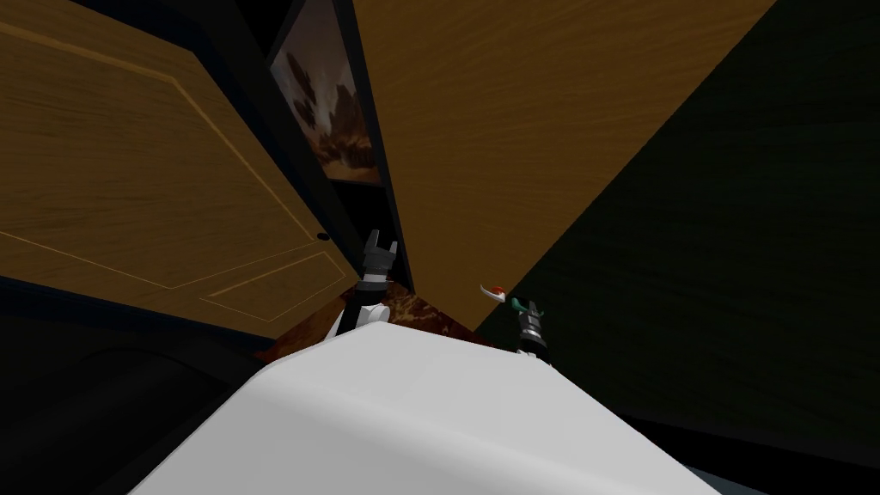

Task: Pull the door open

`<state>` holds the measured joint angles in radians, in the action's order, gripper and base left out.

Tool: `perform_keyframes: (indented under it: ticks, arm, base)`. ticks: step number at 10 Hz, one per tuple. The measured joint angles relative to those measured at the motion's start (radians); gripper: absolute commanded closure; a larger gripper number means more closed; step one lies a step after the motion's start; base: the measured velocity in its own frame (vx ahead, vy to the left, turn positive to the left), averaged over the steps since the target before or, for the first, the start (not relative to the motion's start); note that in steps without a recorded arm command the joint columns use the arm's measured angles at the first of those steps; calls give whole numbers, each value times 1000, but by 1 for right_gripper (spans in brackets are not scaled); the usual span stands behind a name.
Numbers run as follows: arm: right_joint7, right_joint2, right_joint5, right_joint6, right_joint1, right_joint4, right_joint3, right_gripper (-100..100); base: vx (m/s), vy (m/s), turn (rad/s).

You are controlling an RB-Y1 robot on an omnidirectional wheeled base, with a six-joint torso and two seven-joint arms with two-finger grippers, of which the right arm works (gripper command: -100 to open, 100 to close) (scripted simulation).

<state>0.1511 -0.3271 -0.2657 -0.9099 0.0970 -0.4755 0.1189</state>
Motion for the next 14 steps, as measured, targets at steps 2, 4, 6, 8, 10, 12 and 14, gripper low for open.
perform_keyframes:
  ticks: [2, 4, 6, 8, 10, 12, 14]
  arm:
    - [1, -1, 1, -5, 1, 6, -1, 100]
    - [1, 1, 1, -5, 2, 6, -2, 100]
    - [1, 2, 1, -5, 2, 7, -2, 100]
    - [9, -8, 1, -43, 32, 87, 3, 100]
    - [10, -9, 1, -30, 5, 75, 4, 100]
    - [-12, -7, -6, 54, -75, -88, 18, 100]
    - [-1, -17, -4, 23, -52, -42, 19, 100]
  base:
    - [-19, -12, 13]
    - [-4, -2, 3]
    - [-54, -18, -48]
    - [-115, -42, -15]
    - [-16, 10, -22]
    - [-129, -8, -73]
    - [-40, -5, 16]
